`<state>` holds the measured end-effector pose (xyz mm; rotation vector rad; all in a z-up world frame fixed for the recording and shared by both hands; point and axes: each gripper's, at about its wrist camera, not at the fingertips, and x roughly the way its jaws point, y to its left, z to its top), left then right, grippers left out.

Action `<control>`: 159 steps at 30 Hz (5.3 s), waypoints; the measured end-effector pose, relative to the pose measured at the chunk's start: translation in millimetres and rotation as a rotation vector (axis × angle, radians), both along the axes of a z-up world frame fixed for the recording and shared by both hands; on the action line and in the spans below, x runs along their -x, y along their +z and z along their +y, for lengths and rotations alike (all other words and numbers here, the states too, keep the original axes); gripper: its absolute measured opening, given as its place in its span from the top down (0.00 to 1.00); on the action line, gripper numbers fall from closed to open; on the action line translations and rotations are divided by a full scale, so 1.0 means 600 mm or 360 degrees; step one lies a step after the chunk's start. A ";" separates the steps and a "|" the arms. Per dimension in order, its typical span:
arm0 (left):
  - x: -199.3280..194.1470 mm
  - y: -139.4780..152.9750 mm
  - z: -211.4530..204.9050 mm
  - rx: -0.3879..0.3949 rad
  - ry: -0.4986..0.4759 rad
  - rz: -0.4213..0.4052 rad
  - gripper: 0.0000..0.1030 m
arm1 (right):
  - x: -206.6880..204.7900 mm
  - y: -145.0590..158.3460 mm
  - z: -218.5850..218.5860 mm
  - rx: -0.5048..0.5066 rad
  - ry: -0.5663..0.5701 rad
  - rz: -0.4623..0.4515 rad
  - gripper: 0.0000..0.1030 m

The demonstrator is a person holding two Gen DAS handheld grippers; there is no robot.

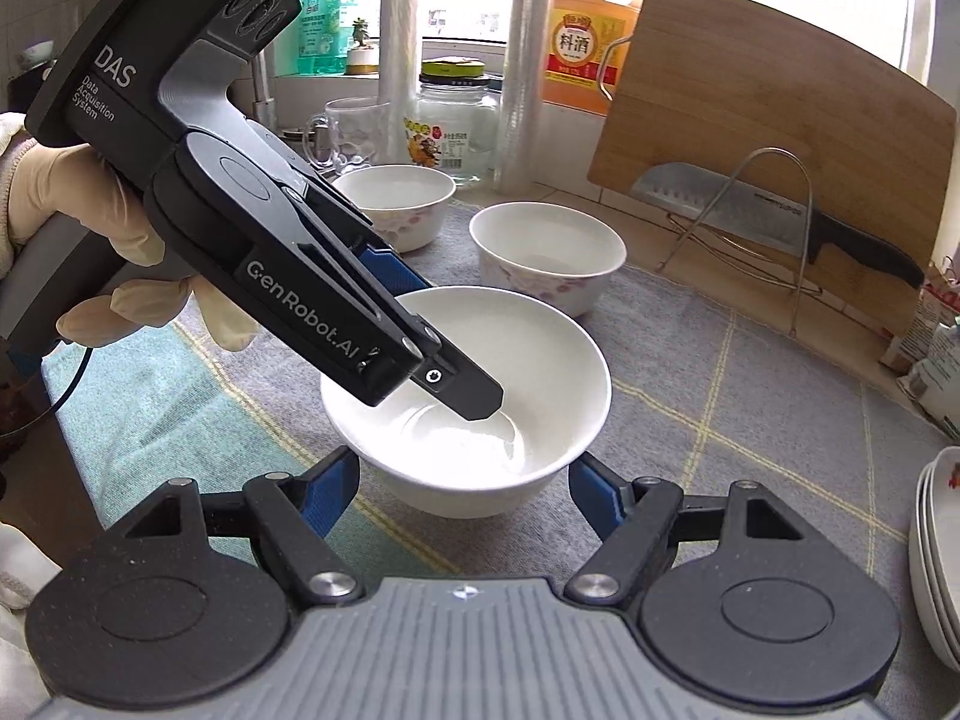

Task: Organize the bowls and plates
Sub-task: 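Carry the white bowl with the left gripper toward the plate stack, then set the bowl on the towel and open the left gripper, then move the right gripper to the bowl and close on its rim, then lift the bowl with the right gripper over another patterned bowl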

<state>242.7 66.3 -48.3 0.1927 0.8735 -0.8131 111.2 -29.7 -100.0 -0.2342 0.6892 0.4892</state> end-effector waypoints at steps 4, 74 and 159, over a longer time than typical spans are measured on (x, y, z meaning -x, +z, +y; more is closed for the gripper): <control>0.000 -0.002 -0.029 -0.0001 -0.0066 -0.0003 0.44 | 0.006 -0.003 -0.025 0.0005 -0.0069 0.0012 0.22; 0.008 -0.029 0.054 -0.0092 0.0643 -0.0558 0.05 | -0.080 0.059 -0.036 0.0056 -0.0241 0.0098 0.00; -0.055 -0.029 0.034 -0.0060 0.0481 -0.0459 0.12 | -0.371 0.036 0.046 -0.0196 0.0091 0.0492 0.20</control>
